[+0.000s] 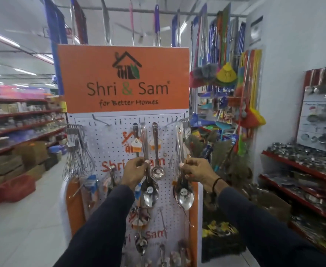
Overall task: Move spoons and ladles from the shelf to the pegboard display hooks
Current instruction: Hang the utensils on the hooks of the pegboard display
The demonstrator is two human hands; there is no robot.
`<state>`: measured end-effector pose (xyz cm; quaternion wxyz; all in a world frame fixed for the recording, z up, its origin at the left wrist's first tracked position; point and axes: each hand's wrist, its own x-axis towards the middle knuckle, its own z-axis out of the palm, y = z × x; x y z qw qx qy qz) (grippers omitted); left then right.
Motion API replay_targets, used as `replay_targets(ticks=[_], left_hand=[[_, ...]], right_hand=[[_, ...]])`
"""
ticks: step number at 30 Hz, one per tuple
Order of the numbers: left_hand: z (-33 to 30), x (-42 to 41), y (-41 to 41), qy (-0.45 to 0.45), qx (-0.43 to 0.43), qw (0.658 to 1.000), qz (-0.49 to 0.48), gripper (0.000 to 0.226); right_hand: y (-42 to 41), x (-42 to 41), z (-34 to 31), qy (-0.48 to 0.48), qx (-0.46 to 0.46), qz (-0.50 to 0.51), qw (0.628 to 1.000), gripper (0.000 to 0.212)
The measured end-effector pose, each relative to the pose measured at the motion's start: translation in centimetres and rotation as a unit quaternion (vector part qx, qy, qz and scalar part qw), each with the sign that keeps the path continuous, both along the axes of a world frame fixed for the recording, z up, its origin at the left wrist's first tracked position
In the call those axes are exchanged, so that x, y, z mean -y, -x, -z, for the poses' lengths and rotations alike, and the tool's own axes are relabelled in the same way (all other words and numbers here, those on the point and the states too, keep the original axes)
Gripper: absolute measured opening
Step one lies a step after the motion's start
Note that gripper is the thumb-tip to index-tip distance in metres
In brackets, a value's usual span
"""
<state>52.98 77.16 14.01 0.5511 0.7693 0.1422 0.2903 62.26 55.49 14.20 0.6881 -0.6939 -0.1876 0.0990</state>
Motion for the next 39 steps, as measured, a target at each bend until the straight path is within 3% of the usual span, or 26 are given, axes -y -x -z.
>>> replay_targets(ticks=[5, 13, 27, 39], left_hand=[[-0.6, -2.5, -0.7, 0.023, 0.023, 0.999, -0.015, 0.014], [-0.5, -5.0, -1.3, 0.012, -0.007, 1.0, 0.01, 0.017], [0.2, -7.5, -3.8, -0.02, -0.03, 0.999, -0.019, 0.02], [1.2, -11.4, -9.3, 0.012, -0.038, 0.999, -0.002, 0.031]], right_hand=[[-1.0, -3.0, -1.8, 0.003, 0.011, -0.02, 1.0, 0.027], [-1.6, -6.6, -2.5, 0.026, 0.025, -0.064, 0.997, 0.033], [-2.6, -11.7, -2.8, 0.095, 0.082, -0.114, 0.986, 0.017], [-6.8, -14.0, -0.6, 0.05, 0.015, -0.131, 0.99, 0.01]])
